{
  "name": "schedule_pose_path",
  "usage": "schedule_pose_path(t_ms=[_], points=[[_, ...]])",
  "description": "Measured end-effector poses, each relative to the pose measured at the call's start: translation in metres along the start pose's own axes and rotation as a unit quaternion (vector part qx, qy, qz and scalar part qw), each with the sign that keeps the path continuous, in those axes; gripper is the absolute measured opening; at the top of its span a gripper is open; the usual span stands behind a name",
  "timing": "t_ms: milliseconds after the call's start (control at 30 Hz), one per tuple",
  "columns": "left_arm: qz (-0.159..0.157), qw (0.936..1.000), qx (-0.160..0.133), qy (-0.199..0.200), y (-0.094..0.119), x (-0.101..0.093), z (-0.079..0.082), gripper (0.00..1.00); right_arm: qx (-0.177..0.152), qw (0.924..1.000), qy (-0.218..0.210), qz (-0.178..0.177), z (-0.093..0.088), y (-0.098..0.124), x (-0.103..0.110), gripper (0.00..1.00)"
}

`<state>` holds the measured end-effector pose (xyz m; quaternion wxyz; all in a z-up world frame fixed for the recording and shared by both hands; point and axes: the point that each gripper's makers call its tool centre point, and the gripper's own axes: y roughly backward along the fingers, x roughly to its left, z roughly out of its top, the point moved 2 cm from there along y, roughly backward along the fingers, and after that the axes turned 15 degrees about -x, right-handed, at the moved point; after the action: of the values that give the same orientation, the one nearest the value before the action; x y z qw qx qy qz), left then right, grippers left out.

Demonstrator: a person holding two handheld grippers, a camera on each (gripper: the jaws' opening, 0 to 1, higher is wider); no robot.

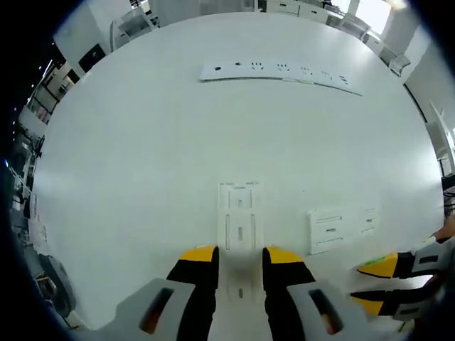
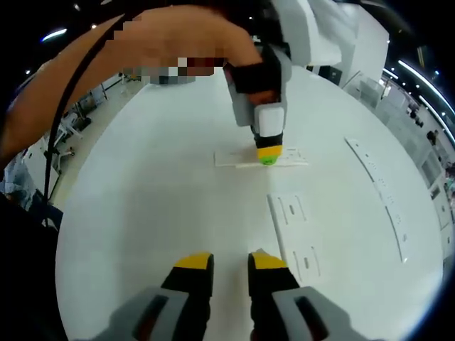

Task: Locate the socket holder cover, grip the socket holder cover, clip it into the socket holder slot.

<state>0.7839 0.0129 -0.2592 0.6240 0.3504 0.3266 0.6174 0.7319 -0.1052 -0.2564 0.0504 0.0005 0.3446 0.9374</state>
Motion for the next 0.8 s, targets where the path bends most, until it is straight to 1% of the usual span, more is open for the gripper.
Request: schedule_pose_path(t_ms=[67,200,433,467,600,800], points=[[0.000,1.0000,-0.007,0.001,0.000,-0.002,0.000,0.25,0.001,1.0000,-0.001,-0.001,0.000,0.000,-0.001,0.21],[0.000,0.9997,-0.023,0.006,-0.006,0.004,0.011,0.25,-0.002,1.0000,-0.003,-0.004,-0.001,0.000,-0.002,0.21],[0.002,0.9992,-0.038,0.010,-0.010,0.009,0.021,0.25,-0.005,0.9999,-0.005,-0.009,-0.002,0.002,0.001,0.21],[0.002,0.9991,-0.041,0.012,-0.011,0.010,0.022,0.25,-0.005,0.9999,-0.007,-0.010,0.000,0.002,-0.002,0.21],[0.003,0.9987,-0.049,0.015,-0.009,0.008,0.020,0.25,-0.008,0.9999,-0.008,-0.013,0.002,0.001,-0.004,0.21],[0.003,0.9980,-0.060,0.021,-0.012,0.011,0.025,0.25,-0.012,0.9997,-0.010,-0.017,0.003,0.003,-0.007,0.20]])
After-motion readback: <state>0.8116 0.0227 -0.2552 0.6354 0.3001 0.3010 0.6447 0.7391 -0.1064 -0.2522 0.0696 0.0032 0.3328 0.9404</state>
